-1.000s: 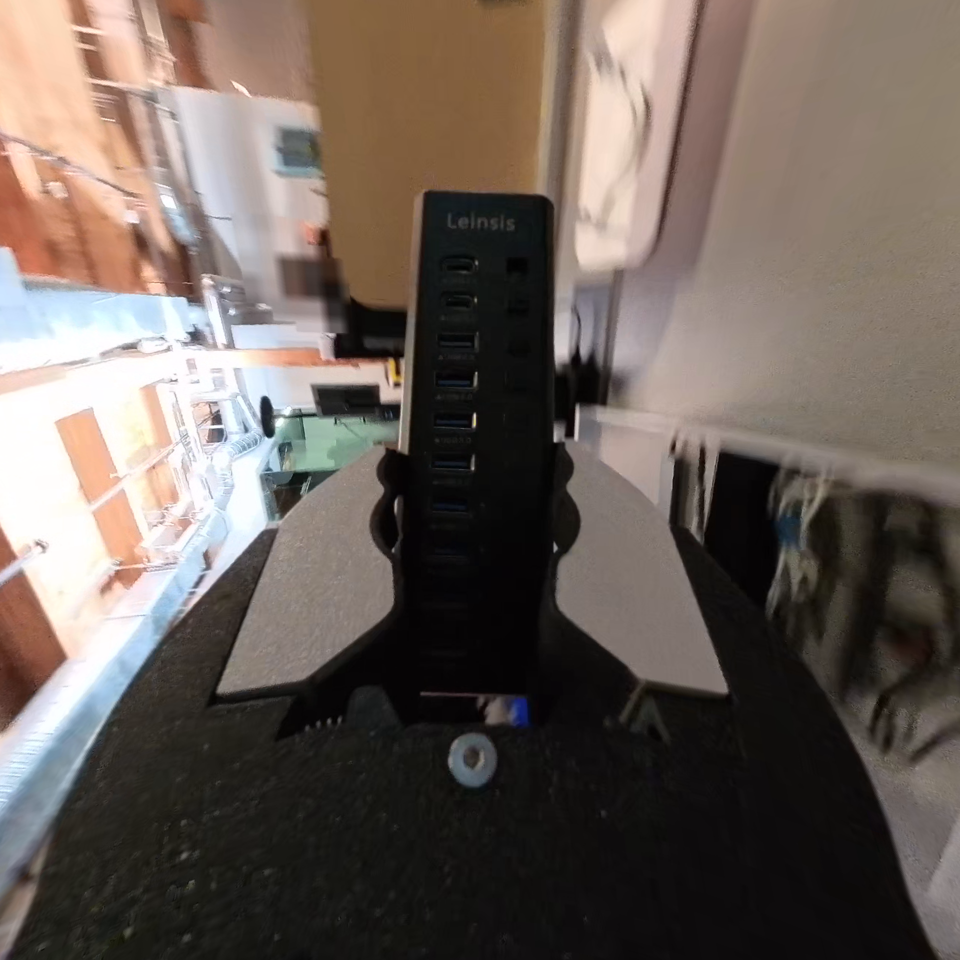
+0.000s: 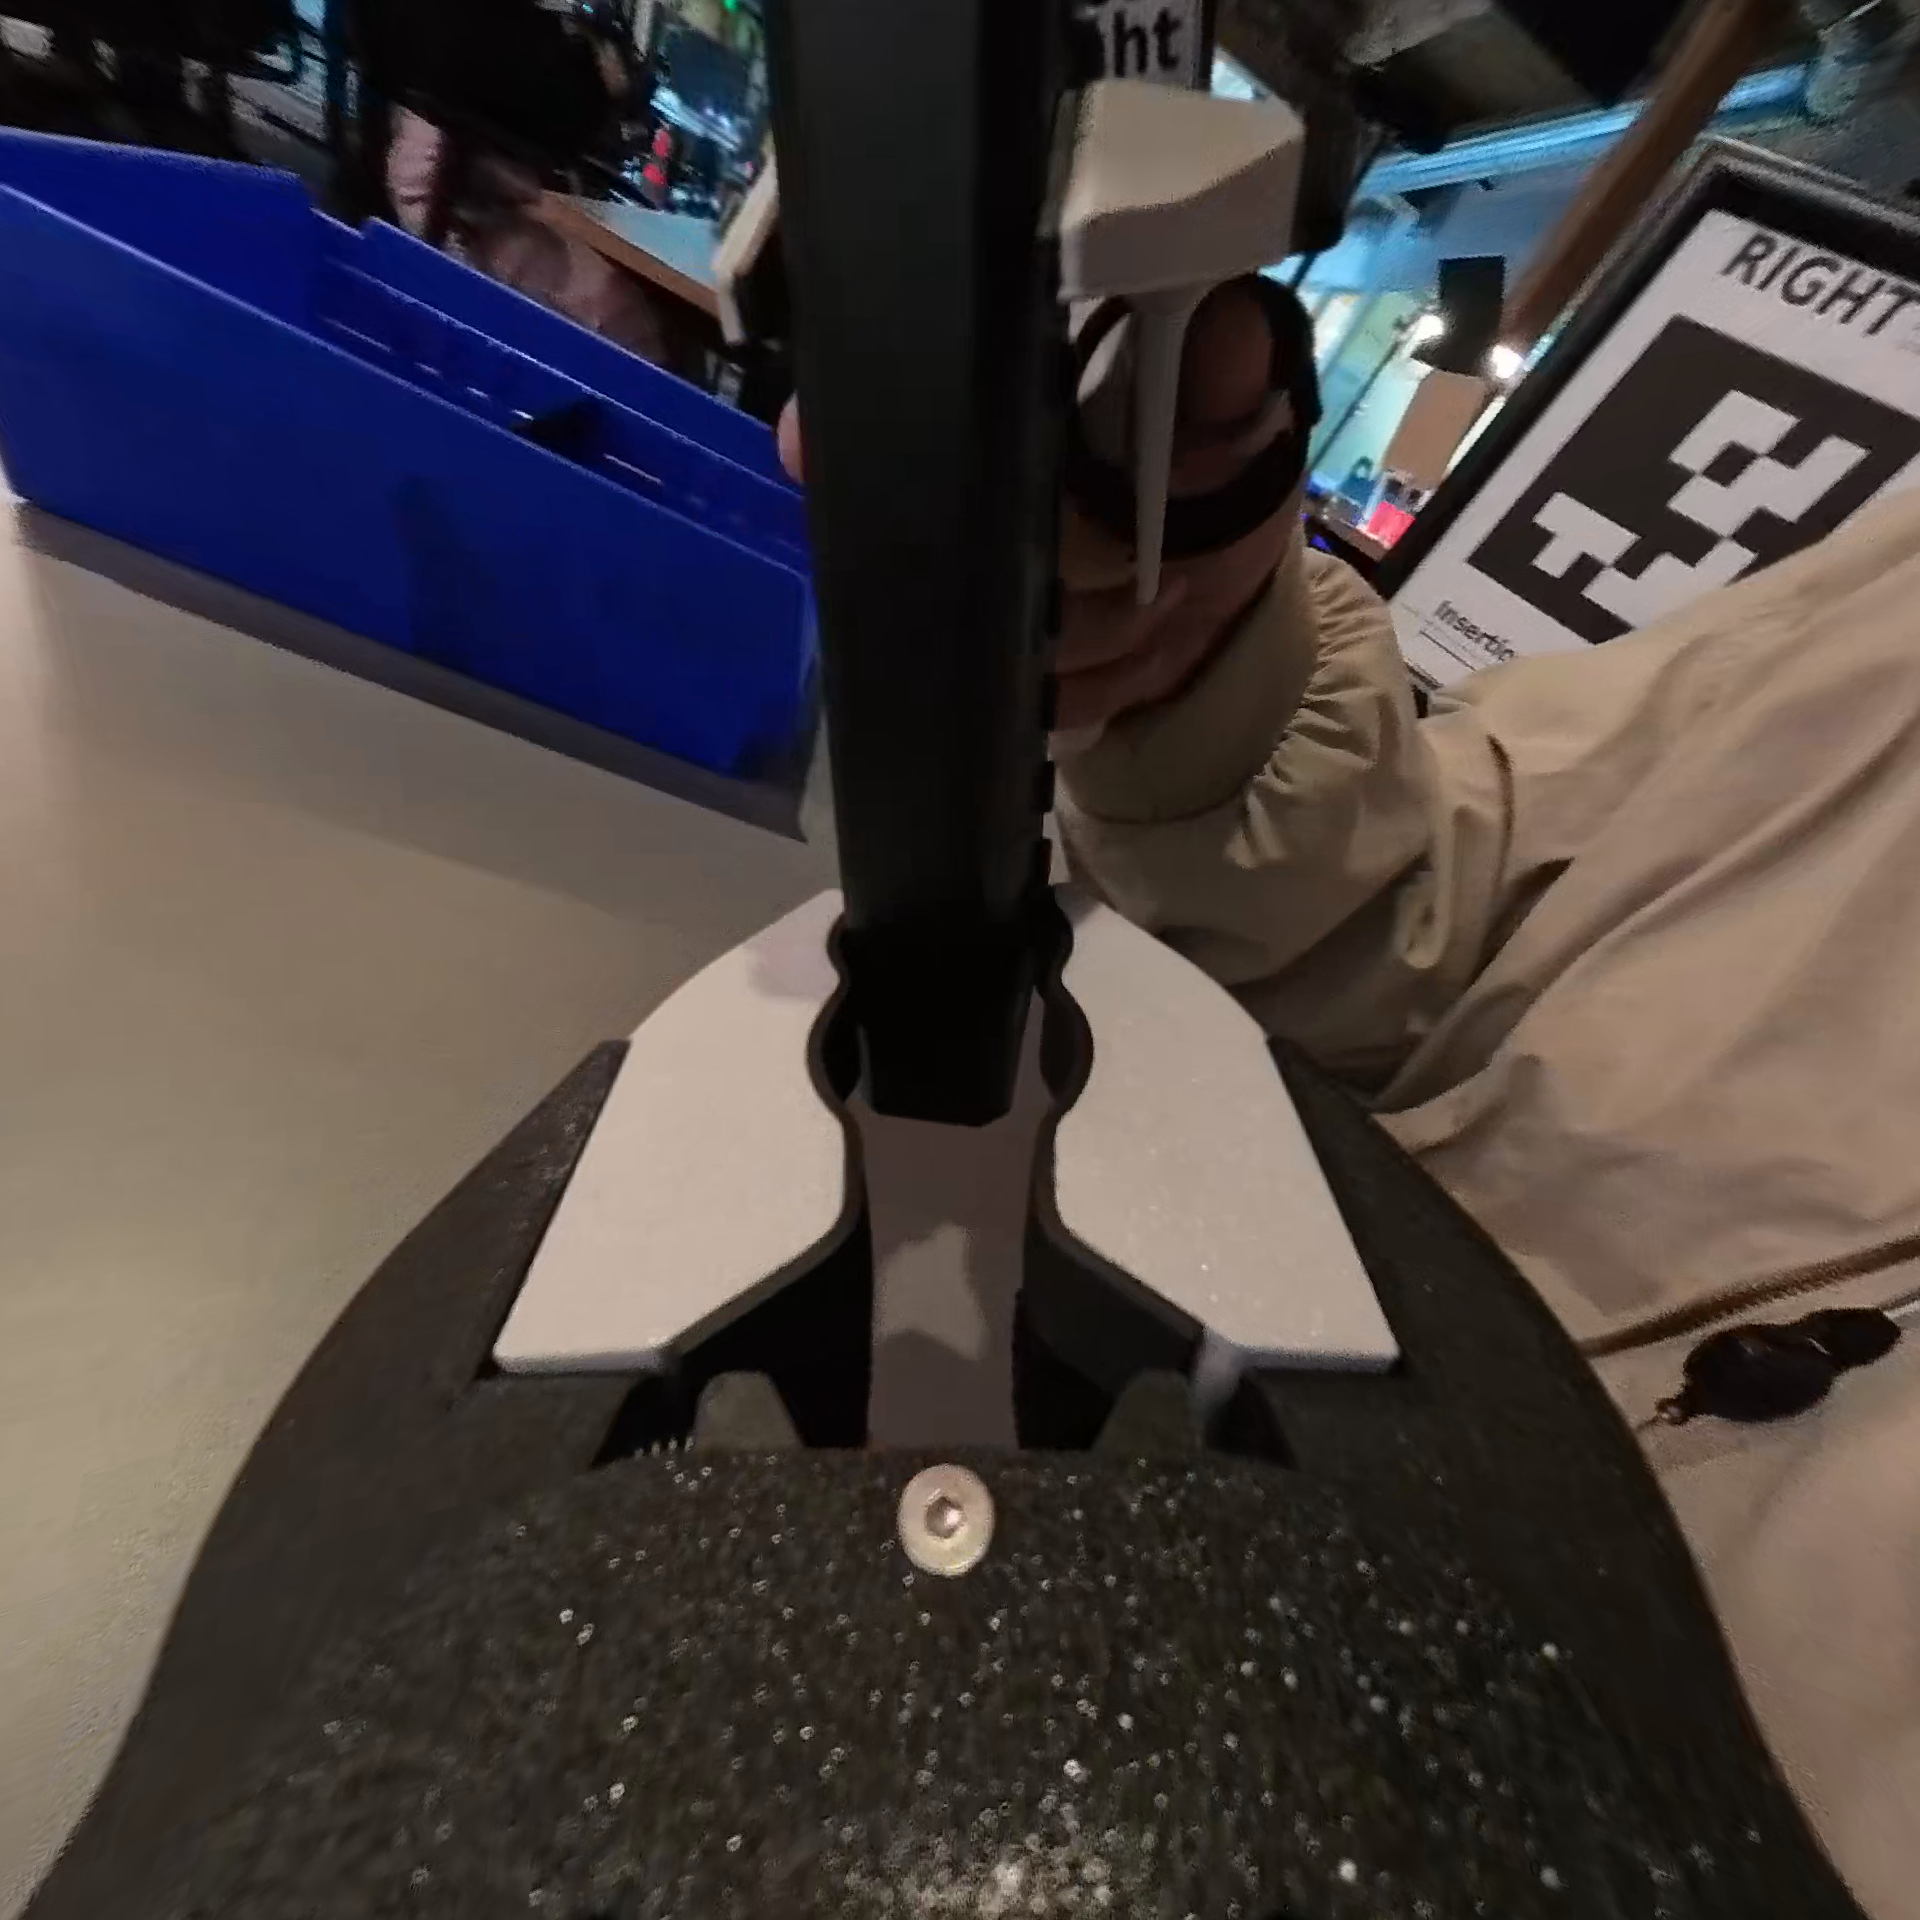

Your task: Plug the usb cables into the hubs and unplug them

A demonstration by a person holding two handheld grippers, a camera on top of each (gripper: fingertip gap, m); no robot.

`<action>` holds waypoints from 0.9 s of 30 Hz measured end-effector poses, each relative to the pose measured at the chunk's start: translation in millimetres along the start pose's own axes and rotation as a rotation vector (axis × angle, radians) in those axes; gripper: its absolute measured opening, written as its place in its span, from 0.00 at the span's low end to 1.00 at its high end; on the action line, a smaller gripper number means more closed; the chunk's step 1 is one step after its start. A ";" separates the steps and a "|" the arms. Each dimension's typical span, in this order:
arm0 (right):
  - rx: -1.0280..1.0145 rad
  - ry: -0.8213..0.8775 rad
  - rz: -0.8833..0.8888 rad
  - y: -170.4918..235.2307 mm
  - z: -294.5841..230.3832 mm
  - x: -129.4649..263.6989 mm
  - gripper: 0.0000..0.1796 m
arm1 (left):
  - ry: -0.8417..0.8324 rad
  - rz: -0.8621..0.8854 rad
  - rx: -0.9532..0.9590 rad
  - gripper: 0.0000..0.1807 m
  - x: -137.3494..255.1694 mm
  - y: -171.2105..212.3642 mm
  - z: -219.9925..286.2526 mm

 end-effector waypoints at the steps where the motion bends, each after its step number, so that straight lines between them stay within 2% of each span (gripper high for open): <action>1: 0.001 -0.008 0.043 1.6 -2.1 0.2 0.15 | 0.022 0.008 0.006 0.17 -1.4 -0.2 1.7; 3: -0.002 -0.043 0.134 10.2 -7.8 0.4 0.18 | 0.075 0.072 0.018 0.16 -4.9 -1.9 7.0; 5: 0.019 -0.049 0.048 30.8 -10.2 -3.9 0.25 | 0.101 0.109 0.026 0.16 -7.7 -4.4 9.7; 8: 0.026 -0.036 0.051 47.5 -13.5 -1.4 0.26 | 0.081 0.068 0.003 0.16 -6.9 -5.9 8.7; 9: 0.003 -0.035 0.077 49.6 -13.5 0.5 0.26 | 0.084 0.063 -0.001 0.16 -6.6 -5.4 8.6; 11: -0.030 -0.036 0.130 52.4 -11.3 3.0 0.16 | 0.110 0.073 0.010 0.16 -8.9 -2.9 9.4; 12: -0.029 -0.039 0.152 52.7 -10.3 3.6 0.15 | 0.118 0.084 0.020 0.16 -10.4 -1.8 9.2; 17: -0.035 -0.013 0.209 48.9 -10.2 1.0 0.15 | 0.146 0.077 0.044 0.16 -8.0 0.6 5.9; 21: -0.021 -0.011 0.168 46.0 -10.0 0.1 0.15 | 0.131 0.088 0.047 0.16 -7.6 1.1 5.7; 23: -0.003 0.022 0.189 42.4 -5.7 0.1 0.15 | 0.060 0.125 0.042 0.17 -6.1 -0.6 2.4; 27: 0.083 0.115 0.186 24.1 16.9 -1.7 0.15 | -0.255 0.107 -0.011 0.26 14.1 -1.7 -4.2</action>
Point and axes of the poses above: each gripper's, where its closed fingertips meet, x back along the fingers, y out of its underside, z = x × y across the jaws, the point moved 9 cm from there along x, back along the fingers
